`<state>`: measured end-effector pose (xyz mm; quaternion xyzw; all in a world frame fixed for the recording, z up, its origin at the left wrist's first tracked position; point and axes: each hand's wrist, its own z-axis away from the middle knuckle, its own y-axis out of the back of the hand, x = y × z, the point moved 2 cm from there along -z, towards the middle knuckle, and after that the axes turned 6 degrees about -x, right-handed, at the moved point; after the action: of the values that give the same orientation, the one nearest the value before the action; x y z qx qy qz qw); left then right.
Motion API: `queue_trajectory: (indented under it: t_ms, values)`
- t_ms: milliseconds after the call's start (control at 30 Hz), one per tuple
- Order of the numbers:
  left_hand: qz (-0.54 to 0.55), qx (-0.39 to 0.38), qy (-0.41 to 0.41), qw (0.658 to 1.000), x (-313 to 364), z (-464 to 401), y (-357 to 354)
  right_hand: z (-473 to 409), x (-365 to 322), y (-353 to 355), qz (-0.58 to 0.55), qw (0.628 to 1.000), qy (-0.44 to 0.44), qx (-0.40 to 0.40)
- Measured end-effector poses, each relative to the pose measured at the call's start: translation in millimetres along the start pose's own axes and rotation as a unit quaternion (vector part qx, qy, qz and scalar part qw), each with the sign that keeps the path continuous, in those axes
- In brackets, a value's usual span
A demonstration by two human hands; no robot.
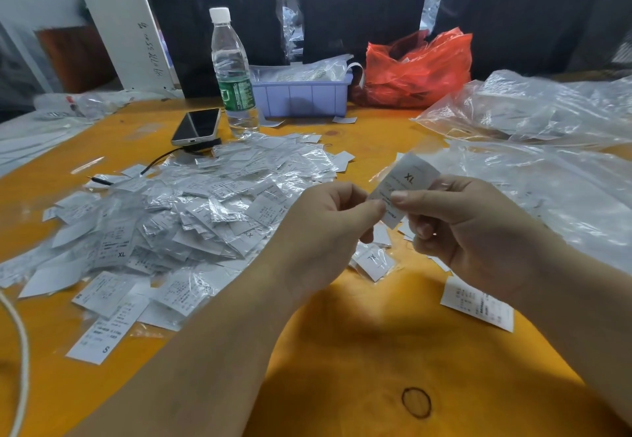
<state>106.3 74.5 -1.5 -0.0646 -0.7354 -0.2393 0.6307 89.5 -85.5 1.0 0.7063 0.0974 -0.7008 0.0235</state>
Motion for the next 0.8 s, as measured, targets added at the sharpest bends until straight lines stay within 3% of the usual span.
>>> queue_trajectory:
  t_ms: [300, 500, 633, 800]
  values:
    - [0.03, 0.015, -0.052, 0.998, 2, 1, 5, 0, -1, -2, -0.019, 0.999, -0.029, -0.037]
    - [0.139, -0.025, -0.018, 0.99, 0, 1, 5, 2, -1, -3, -0.033, 0.994, -0.041, -0.101]
    - [0.119, -0.024, -0.009, 0.993, 1, 2, 6, 1, 1, -1, 0.014, 0.995, -0.054, -0.08]
    - [0.046, 0.033, 0.015, 0.998, 0, -1, 14, -3, -10, 7, 0.053, 0.998, -0.025, 0.016]
